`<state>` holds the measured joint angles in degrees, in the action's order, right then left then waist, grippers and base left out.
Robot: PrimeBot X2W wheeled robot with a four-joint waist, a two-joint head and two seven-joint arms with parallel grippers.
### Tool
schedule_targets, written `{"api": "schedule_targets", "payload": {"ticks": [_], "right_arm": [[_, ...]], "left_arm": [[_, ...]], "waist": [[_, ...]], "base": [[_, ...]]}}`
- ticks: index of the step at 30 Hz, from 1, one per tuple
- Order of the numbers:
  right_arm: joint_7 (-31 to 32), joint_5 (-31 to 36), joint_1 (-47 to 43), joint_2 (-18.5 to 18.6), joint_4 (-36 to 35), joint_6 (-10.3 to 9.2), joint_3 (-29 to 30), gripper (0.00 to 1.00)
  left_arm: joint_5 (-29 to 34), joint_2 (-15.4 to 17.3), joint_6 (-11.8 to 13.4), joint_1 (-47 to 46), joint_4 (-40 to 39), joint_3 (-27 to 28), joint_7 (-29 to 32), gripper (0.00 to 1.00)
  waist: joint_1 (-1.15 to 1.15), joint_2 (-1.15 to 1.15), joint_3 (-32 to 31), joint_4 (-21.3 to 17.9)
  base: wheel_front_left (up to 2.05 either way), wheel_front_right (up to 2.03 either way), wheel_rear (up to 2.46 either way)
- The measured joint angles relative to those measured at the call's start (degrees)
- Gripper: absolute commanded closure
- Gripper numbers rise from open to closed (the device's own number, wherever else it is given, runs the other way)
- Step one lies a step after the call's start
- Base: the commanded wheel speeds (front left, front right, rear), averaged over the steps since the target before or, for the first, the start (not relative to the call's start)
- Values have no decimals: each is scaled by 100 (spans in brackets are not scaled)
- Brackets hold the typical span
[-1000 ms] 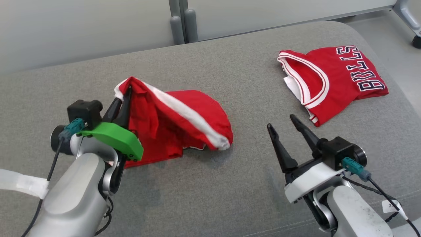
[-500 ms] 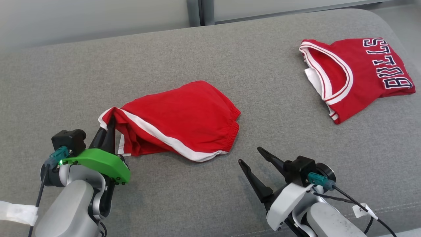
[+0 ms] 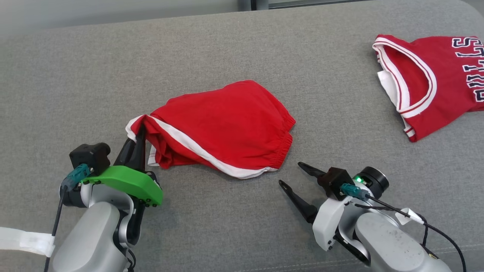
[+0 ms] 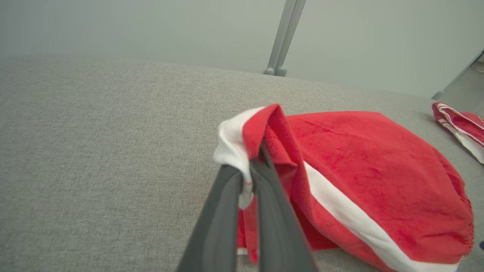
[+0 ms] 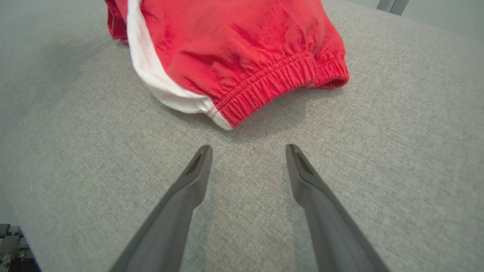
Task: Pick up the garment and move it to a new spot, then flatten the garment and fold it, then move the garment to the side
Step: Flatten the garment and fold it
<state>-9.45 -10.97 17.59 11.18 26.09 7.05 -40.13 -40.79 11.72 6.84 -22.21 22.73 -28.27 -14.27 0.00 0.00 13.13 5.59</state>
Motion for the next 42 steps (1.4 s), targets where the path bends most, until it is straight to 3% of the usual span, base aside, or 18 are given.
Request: {"api": "schedule_targets", "payload": {"ticks": [14,16,17,21,22,26,33,42], "right_arm": [[-119,-212,564,-265,655,1,-382,0],[-164,-247,636,-293,700,2,-513,25],[-178,-269,665,-311,722,2,-553,45],[-278,-321,726,-328,790,2,-695,81],[-316,-323,749,-322,790,2,-695,100],[-421,-386,904,-271,747,2,-606,100],[-514,-745,943,-52,200,7,171,100],[-514,-873,1222,210,-1532,-118,1325,100]], "left_arm": [[210,-151,1,16,-204,41,0,100],[225,-146,1,52,-225,60,0,100],[229,-147,1,77,-236,64,0,100],[260,-146,1,136,-250,118,0,100],[272,-146,1,138,-253,142,0,100],[276,-130,1,159,-263,278,0,100],[409,14,1,254,-393,419,0,100],[792,242,-37,254,-990,382,-15,100]], "waist": [[0,0,215,372],[0,0,231,388],[0,0,236,392],[0,0,249,384],[0,0,251,378],[0,0,246,327],[0,0,135,155],[0,0,-175,-153]], "base": [[0,0,0],[0,0,0],[0,0,0],[0,0,0],[0,0,0],[0,0,0],[0,0,0],[0,0,0]]}}
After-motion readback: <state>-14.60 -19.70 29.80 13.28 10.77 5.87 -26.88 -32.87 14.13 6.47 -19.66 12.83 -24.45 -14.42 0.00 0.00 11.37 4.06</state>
